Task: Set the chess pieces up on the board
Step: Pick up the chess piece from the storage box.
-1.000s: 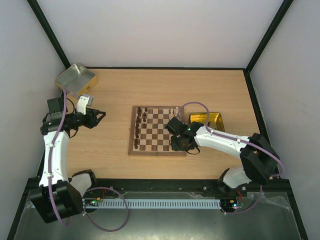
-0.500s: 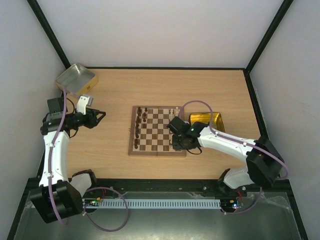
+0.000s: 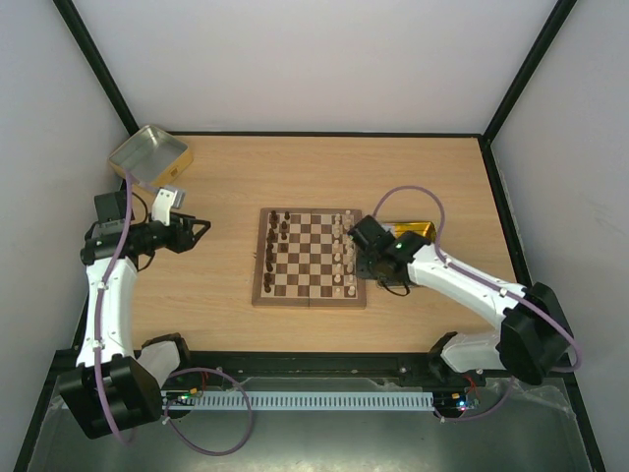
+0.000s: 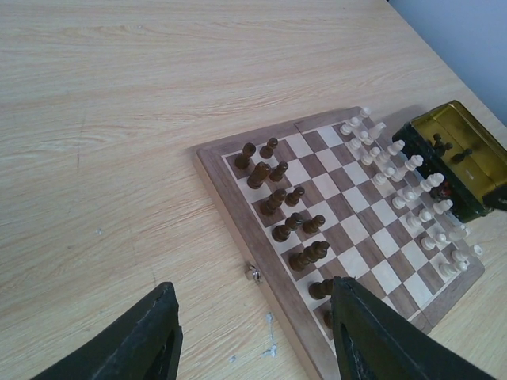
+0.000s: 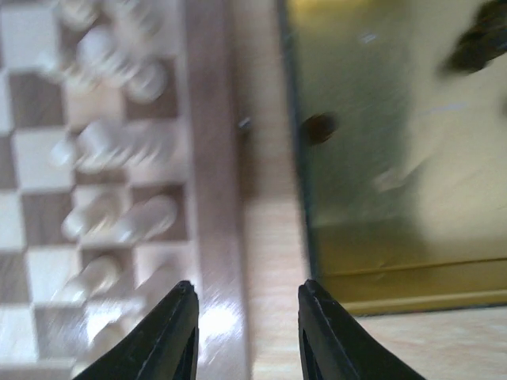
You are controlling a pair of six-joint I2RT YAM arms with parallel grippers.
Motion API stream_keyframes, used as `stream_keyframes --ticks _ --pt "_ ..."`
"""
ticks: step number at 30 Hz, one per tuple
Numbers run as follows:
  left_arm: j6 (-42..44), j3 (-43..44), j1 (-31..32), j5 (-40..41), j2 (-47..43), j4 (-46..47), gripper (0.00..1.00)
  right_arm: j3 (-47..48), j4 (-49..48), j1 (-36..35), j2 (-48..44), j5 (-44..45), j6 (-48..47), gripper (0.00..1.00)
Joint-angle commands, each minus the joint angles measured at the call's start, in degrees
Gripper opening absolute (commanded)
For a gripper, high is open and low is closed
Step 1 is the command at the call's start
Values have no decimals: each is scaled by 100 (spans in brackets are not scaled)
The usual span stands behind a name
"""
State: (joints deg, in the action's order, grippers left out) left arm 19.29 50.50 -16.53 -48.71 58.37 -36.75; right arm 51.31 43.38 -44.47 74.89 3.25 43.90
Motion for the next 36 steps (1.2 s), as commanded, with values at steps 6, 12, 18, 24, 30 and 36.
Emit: stream_keyframes --ticks 6,12,18,24,30,36 --pt "189 213 175 -126 330 -313 55 36 -43 1795 -132 271 -435 33" --pt "319 466 412 16 501 -471 57 -59 -380 2724 265 -263 -626 33" --pt "158 911 1211 576 686 -556 62 14 -616 3123 719 -614 -532 33" --pt "-7 1068 1641 474 911 -547 63 114 -887 3251 958 -596 -221 33" --pt "-66 739 1647 395 993 -262 63 324 -976 3260 1306 -461 -118 32" --pt "-83 675 1652 270 943 -213 64 361 -1177 3259 1543 -427 -32 29"
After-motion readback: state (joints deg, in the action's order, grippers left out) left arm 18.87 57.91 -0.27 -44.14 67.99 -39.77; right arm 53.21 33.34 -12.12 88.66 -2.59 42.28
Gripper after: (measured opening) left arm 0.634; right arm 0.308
